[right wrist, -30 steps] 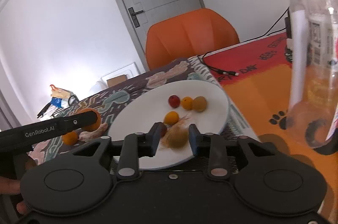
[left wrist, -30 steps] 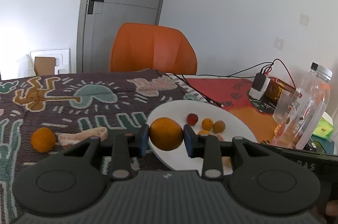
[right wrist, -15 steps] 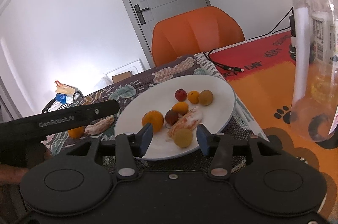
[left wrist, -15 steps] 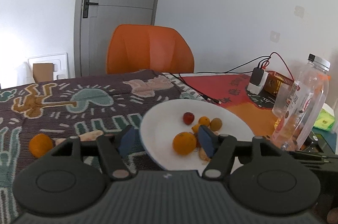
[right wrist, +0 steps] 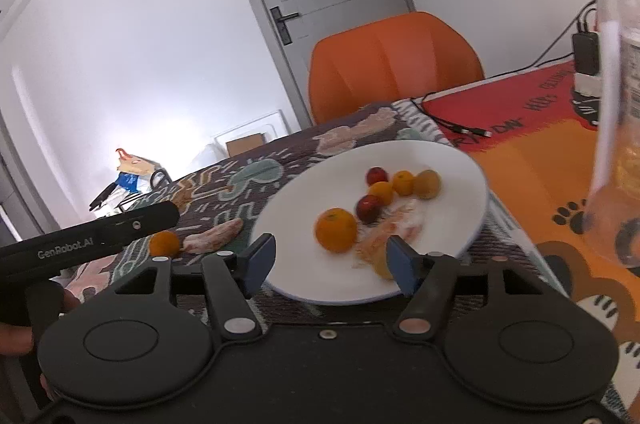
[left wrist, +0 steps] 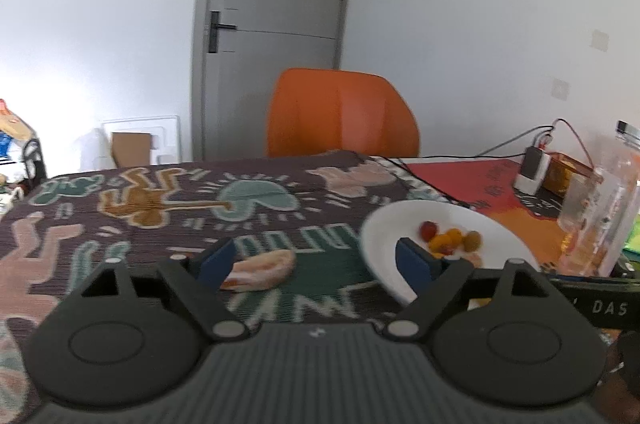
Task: Organize fruits
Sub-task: 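Move both grippers back to the last orange and peeled tangerine segment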
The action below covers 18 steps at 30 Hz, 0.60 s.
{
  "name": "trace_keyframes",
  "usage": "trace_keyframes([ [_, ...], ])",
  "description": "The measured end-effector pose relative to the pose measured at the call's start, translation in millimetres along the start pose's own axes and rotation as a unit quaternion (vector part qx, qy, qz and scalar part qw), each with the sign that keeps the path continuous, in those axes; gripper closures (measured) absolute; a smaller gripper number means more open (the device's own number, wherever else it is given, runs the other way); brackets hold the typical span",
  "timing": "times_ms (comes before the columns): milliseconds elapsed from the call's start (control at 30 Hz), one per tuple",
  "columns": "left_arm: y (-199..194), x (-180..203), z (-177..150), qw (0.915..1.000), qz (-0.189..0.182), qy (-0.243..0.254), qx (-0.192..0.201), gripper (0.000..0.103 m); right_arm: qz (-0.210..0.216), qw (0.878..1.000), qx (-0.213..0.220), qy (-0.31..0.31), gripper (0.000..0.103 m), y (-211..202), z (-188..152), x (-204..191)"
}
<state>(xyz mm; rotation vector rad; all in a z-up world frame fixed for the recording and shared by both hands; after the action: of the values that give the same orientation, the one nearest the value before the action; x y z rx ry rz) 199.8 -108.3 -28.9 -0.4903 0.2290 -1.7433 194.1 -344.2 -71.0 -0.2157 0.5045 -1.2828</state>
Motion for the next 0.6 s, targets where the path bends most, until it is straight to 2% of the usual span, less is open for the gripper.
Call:
trace_keyframes([
  [133, -7.8, -17.9, 1.0, 0.9998, 0.016, -0.008, 0.003, 0.013, 0.013, 1.0, -0.002, -0.005, 0.038, 5.5, 1.8, -11.8],
  [233, -12.2, -31.8, 1.4, 0.9994, 0.031, -0.017, 0.005, 0.011, 0.021, 1.0, 0.001, -0.014, 0.024, 8.3, 3.5, -22.3],
  [367, -16.9, -48.5, 0.8, 0.9985, 0.047, -0.026, 0.006, 0.009, 0.025, 0.999, 0.01, -0.023, 0.0, 11.3, 4.8, -34.6],
  [600, -23.5, -76.6, 0.9, 0.9957, 0.073, -0.056, 0.012, 0.005, 0.026, 0.999, -0.001, -0.034, 0.0, 21.8, 4.2, -47.1],
])
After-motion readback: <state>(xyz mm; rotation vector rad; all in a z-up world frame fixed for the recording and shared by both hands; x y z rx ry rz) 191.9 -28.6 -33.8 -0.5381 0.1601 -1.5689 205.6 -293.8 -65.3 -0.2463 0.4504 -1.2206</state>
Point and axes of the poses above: each gripper's, at about its wrist camera, not at the fingertips, and y roughly the way its jaws point, x to its right, z to its top, the point moved 1 cm from there along y, roughly the way its jaws point, and after that the axes turned 7 degrees about -y, right-handed, at the moved point
